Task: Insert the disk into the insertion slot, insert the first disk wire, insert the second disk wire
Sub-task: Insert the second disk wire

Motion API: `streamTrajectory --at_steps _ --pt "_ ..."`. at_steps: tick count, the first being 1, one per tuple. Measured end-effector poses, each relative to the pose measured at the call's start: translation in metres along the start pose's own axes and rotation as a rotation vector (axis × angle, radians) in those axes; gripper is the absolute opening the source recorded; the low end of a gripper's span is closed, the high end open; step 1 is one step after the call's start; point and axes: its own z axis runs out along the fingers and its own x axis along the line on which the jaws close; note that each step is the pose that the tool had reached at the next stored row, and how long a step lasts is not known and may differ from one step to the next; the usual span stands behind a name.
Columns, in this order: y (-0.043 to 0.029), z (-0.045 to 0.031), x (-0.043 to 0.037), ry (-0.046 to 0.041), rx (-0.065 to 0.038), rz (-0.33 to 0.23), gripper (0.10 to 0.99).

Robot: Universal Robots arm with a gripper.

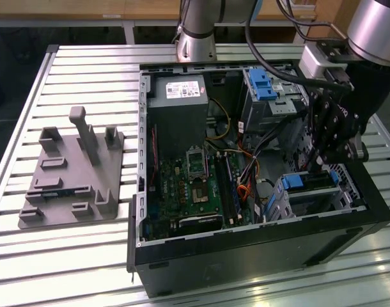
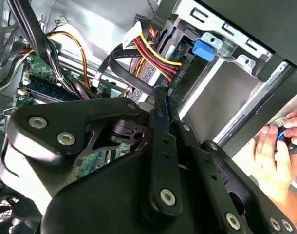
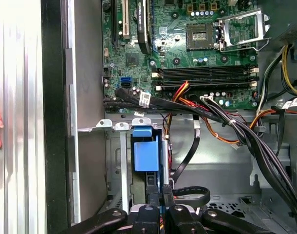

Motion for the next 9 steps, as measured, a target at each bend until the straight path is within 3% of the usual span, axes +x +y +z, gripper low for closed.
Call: streamTrajectory --at_steps 9 --pt "-0.0003 0.0001 0.0014 -0.0008 0.0 0.0 0.149"
